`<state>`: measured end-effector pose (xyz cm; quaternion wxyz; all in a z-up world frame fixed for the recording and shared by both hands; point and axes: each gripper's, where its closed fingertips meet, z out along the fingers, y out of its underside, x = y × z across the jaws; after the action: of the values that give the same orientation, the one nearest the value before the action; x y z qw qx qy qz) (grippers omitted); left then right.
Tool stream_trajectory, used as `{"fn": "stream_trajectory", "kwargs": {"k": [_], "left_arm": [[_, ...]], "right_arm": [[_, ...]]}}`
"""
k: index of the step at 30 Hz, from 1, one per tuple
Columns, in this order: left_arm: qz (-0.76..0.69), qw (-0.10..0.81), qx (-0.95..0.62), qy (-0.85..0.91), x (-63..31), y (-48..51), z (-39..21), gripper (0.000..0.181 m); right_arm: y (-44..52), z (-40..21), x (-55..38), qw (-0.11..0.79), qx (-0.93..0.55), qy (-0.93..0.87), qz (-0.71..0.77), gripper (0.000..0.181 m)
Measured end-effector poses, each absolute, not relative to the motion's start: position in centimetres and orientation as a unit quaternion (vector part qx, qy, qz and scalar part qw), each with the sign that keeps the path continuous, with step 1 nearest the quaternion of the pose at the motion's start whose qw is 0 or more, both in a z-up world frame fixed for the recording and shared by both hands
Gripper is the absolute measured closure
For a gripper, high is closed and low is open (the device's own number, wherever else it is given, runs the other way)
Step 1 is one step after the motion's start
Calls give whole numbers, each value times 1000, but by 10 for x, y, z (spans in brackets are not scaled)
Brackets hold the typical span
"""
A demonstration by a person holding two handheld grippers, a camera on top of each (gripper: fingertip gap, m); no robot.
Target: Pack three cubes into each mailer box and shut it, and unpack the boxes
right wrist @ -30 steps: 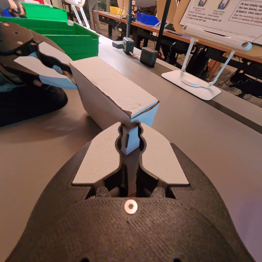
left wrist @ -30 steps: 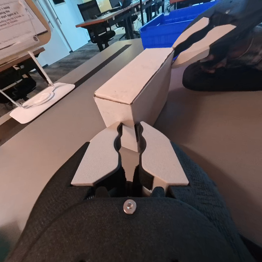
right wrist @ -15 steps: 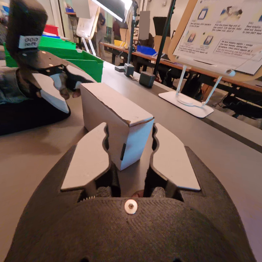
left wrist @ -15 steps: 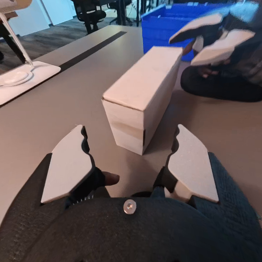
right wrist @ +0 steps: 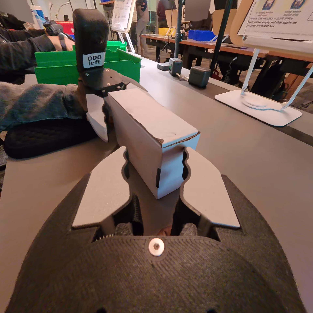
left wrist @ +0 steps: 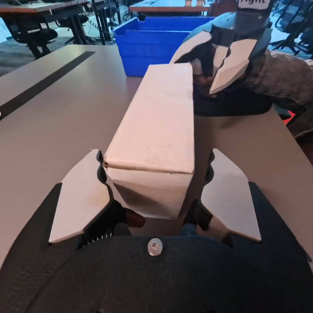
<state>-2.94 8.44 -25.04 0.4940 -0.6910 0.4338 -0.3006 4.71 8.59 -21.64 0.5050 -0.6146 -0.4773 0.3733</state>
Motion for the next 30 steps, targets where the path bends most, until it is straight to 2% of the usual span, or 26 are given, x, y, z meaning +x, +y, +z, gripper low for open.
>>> {"fn": "stream_trajectory", "kwargs": {"k": [10,13,17,20,23,25,30], "left_arm": [[-272,510,-697,425,-31,91,-251,89],[-279,502,-698,427,-32,89,-252,92],[-278,501,-698,430,-32,88,-252,92],[-276,502,-696,432,-32,87,-252,92],[-277,500,-697,433,-32,85,-253,93],[-279,498,-699,431,-33,85,-253,93],[-278,497,-700,432,-33,85,-253,93]], "right_arm": [[86,-217,48,508,-616,-478,365,127],[84,-210,50,528,-590,-498,353,124],[78,-190,50,600,-501,-561,272,127],[73,-191,40,581,-485,-623,197,134],[76,-183,30,603,-437,-661,94,142],[74,-189,25,575,-430,-692,68,149],[75,-188,23,547,-436,-713,44,143]]}}
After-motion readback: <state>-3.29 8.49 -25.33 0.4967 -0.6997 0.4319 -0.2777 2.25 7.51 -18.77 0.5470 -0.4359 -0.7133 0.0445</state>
